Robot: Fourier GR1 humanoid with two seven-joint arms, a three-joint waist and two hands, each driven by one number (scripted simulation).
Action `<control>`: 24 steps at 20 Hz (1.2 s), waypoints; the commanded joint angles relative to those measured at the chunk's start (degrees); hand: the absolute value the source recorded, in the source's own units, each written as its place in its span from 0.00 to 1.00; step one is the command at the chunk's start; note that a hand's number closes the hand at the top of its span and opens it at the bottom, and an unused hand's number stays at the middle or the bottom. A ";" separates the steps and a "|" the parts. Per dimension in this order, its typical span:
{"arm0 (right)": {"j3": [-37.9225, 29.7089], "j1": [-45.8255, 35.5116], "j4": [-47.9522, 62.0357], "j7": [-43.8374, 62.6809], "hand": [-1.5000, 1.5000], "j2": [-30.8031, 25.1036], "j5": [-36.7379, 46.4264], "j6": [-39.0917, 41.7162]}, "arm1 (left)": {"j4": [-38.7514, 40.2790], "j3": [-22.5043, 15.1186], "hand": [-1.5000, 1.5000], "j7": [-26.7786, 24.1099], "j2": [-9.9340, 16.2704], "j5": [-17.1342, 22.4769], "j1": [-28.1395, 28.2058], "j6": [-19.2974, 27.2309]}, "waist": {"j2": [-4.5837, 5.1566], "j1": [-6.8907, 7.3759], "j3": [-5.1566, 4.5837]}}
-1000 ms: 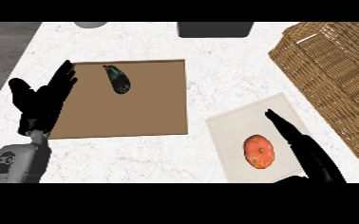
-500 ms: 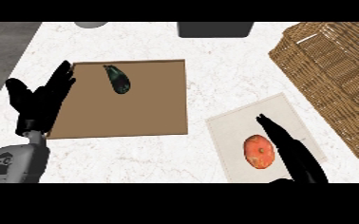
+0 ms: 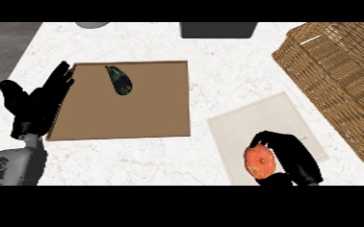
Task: Pick the squash from the placemat and place it in the basket
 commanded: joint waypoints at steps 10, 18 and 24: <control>-2.98 -16.03 9.47 30.03 1.00 8.81 1.69 -9.07 | 1.57 -0.89 0.50 -1.47 -1.14 -0.81 -1.67 -1.56 | 1.55 3.21 0.27; -2.73 -38.31 23.35 54.66 1.00 9.01 -2.17 -23.93 | 2.51 -2.46 0.50 -0.46 -2.12 -1.31 -4.71 -1.69 | 1.76 6.50 0.42; 0.64 -49.69 25.72 53.75 1.00 9.04 -2.75 -45.28 | 3.80 -3.37 0.50 -0.98 -2.88 -1.95 -5.56 -1.73 | 1.58 6.49 0.36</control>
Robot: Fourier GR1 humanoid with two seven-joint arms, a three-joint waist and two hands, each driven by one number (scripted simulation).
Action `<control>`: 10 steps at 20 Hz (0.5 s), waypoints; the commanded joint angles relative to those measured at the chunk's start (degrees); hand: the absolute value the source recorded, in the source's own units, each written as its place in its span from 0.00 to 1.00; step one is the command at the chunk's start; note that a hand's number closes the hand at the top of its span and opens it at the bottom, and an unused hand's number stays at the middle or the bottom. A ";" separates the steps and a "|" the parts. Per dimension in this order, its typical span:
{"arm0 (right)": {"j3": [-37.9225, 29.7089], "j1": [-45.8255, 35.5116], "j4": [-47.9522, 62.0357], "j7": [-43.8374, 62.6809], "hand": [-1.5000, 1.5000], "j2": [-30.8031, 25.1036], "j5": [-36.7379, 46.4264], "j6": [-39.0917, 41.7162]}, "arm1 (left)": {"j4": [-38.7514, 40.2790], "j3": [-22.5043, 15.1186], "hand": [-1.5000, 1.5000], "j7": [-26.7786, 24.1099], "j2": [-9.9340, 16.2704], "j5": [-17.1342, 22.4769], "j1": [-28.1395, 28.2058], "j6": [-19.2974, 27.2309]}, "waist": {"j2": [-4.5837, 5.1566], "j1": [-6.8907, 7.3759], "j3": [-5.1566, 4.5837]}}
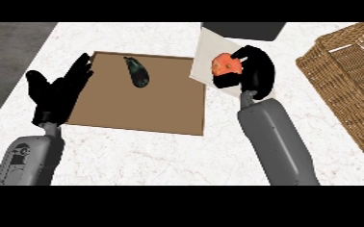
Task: Pick the squash from the placemat and place it in the basket
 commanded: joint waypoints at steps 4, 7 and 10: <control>5.32 -15.48 9.61 8.48 1.00 0.14 8.64 -18.23 | -0.32 1.03 0.50 0.32 0.61 -0.10 0.59 0.63 | -0.84 -1.73 -0.17; 4.17 -22.78 15.00 16.01 1.00 0.13 12.60 -18.16 | 2.24 1.43 0.50 -1.14 0.08 -0.68 0.26 1.39 | -0.90 -3.21 -0.22; 1.57 -30.97 19.36 21.11 1.00 0.13 16.82 -13.99 | 1.06 2.41 0.50 0.50 1.44 -0.29 0.16 1.21 | -1.09 -3.78 -0.22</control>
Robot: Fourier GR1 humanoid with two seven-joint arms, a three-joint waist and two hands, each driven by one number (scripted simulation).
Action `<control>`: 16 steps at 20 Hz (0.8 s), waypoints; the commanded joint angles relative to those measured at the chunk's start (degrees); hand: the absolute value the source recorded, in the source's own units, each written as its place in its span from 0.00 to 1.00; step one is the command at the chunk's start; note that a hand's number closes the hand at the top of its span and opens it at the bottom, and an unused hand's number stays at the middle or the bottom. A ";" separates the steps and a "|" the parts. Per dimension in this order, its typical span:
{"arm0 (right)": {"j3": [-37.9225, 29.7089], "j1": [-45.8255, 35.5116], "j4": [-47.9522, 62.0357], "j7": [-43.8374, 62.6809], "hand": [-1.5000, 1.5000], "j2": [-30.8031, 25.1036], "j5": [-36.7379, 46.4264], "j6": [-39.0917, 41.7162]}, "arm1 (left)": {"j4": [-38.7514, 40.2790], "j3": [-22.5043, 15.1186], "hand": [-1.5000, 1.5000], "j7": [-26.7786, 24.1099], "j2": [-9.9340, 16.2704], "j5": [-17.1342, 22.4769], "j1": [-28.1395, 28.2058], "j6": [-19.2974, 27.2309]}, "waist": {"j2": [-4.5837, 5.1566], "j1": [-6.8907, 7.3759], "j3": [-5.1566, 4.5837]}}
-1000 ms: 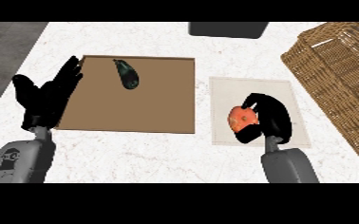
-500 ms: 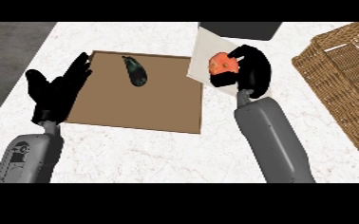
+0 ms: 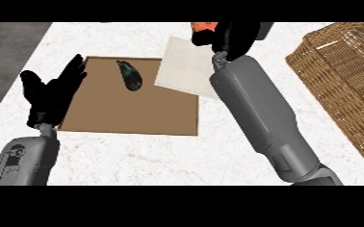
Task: Pick the squash from the placemat and place it in the basket
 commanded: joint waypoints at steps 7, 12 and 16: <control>-9.03 -15.74 14.41 9.80 1.00 -3.18 9.21 0.15 | -2.19 2.76 0.50 0.62 2.42 2.23 2.15 -1.91 | -0.23 -1.68 0.05; -12.44 -22.66 17.44 11.55 1.00 -5.98 12.12 1.60 | 1.81 0.38 0.50 -1.84 -0.55 -1.38 0.89 0.96 | -0.09 -2.36 0.01; -16.32 -21.21 22.08 6.31 1.00 -12.65 11.82 -1.04 | -0.59 0.31 0.50 -0.94 -1.45 -1.12 1.73 1.87 | 0.10 -1.94 0.06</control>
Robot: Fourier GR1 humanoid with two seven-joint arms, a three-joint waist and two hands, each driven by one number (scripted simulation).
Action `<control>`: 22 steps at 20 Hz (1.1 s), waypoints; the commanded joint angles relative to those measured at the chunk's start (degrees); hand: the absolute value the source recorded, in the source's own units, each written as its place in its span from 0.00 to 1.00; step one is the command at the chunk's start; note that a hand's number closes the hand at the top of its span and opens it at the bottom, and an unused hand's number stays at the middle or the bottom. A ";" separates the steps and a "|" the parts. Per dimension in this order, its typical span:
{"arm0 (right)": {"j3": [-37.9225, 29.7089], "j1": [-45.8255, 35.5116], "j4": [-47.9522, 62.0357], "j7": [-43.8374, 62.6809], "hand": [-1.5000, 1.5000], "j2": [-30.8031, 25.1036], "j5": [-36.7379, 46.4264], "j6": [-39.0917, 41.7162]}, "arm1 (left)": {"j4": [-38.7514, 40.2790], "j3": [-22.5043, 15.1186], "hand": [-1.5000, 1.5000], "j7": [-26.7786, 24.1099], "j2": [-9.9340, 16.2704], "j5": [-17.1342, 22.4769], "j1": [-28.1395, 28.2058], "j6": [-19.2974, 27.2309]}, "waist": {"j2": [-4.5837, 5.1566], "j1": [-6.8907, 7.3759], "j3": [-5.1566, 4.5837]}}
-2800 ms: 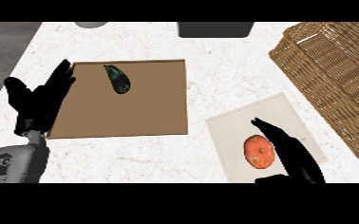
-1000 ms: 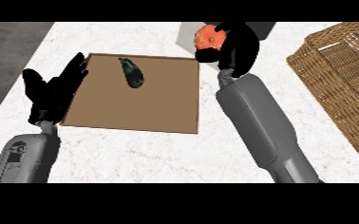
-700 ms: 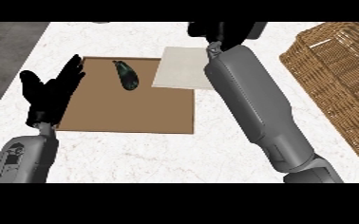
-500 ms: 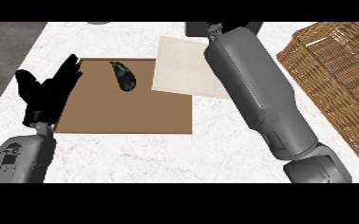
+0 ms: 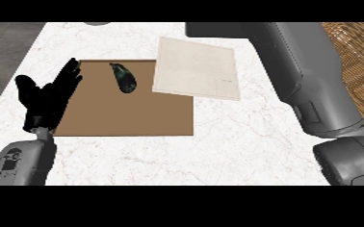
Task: Pick the squash from the placemat and place it in the basket
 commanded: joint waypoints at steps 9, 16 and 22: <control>-5.17 -1.79 9.91 7.66 1.00 -10.33 6.99 -0.18 | -0.14 -0.23 0.50 0.49 0.12 -0.32 0.51 -0.61 | 0.00 -0.36 0.03; -8.33 5.15 4.72 1.63 1.00 -12.64 3.30 0.80 | -0.66 1.80 0.50 -0.14 0.72 0.71 2.14 -0.79 | -0.52 -1.57 0.06; -10.29 13.63 -1.16 -4.39 1.00 -16.00 -0.38 -0.85 | -5.64 1.15 0.50 2.07 0.31 0.87 3.90 -0.79 | -0.66 -1.62 0.09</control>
